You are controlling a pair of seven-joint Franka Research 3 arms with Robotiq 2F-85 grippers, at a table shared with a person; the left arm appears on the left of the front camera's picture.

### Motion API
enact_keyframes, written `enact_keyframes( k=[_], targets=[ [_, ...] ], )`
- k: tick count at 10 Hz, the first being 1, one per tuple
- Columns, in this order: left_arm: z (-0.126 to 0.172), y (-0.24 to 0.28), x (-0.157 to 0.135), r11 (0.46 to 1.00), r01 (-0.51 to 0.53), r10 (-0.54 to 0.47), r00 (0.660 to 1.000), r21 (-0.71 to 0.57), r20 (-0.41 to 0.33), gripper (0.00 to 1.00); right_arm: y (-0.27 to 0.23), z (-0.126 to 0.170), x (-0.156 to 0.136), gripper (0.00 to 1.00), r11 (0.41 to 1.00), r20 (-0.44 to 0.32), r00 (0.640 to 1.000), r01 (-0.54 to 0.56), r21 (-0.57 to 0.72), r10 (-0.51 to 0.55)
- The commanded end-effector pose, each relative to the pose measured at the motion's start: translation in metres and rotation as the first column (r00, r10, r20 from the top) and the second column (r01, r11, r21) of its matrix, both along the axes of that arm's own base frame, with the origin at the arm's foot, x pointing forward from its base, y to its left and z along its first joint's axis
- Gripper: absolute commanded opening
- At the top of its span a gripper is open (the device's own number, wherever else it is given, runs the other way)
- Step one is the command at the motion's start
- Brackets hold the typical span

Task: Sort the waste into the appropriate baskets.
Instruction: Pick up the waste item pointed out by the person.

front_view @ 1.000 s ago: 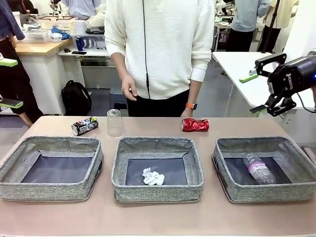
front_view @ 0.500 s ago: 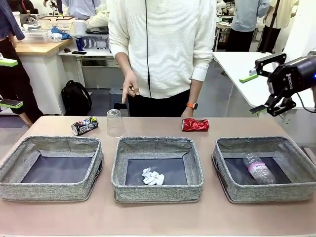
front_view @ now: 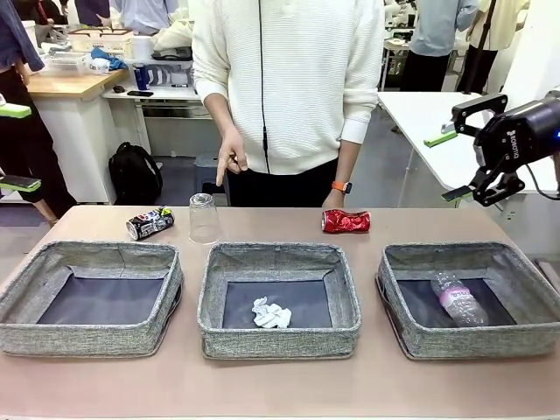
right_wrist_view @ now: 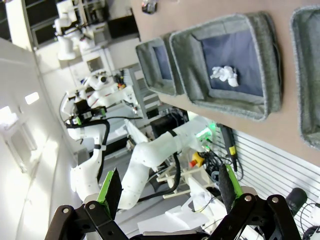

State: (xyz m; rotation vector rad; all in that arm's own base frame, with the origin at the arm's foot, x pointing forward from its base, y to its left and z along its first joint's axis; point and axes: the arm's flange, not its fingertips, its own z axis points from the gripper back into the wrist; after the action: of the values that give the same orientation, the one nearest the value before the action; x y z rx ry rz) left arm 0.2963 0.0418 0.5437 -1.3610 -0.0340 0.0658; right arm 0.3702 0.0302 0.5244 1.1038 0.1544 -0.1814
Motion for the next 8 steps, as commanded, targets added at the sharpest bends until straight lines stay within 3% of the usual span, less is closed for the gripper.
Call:
enact_keyframes(
  k=[1, 3, 4, 5, 6, 7, 8],
  targets=[
    [0.002, -0.001, 0.001, 1.0, 0.002, -0.002, 1.0, -0.018, 0.022, 1.0, -0.004, 0.0, 0.001, 1.0, 1.0, 0.022, 1.0, -0.02, 0.002, 0.02],
    [0.0, 0.0, 0.0, 1.0, 0.0, 0.0, 1.0, 0.0, 0.0, 1.0, -0.004, 0.0, 0.001, 1.0, 1.0, 0.022, 1.0, -0.02, 0.002, 0.02],
    [-0.002, -0.002, 0.006, 1.0, -0.013, 0.011, 0.985, 0.014, 0.175, 1.0, -0.004, 0.0, 0.001, 1.0, 1.0, 0.022, 1.0, -0.02, 0.002, 0.02],
    [-0.002, -0.001, 0.026, 0.95, -0.309, 0.257, 0.842, 0.033, 0.474, 1.0, -0.004, 0.0, 0.001, 1.0, 1.0, 0.022, 1.0, -0.02, 0.002, 0.02],
    [-0.005, -0.004, 0.04, 0.97, -0.232, 0.212, 0.667, -0.07, 0.714, 1.0, -0.004, 0.0, 0.001, 1.0, 1.0, 0.022, 1.0, -0.02, 0.002, 0.02],
    [-0.012, -0.009, 0.057, 0.949, -0.3, 0.246, 0.523, -0.095, 0.816, 1.0, -0.004, 0.0, 0.001, 1.0, 1.0, 0.022, 1.0, -0.02, 0.002, 0.02],
    [-0.016, -0.015, 0.066, 0.935, -0.324, 0.282, 0.443, -0.142, 0.851, 1.0, -0.004, 0.0, 0.001, 1.0, 1.0, 0.022, 1.0, -0.02, 0.002, 0.02]
  ],
)
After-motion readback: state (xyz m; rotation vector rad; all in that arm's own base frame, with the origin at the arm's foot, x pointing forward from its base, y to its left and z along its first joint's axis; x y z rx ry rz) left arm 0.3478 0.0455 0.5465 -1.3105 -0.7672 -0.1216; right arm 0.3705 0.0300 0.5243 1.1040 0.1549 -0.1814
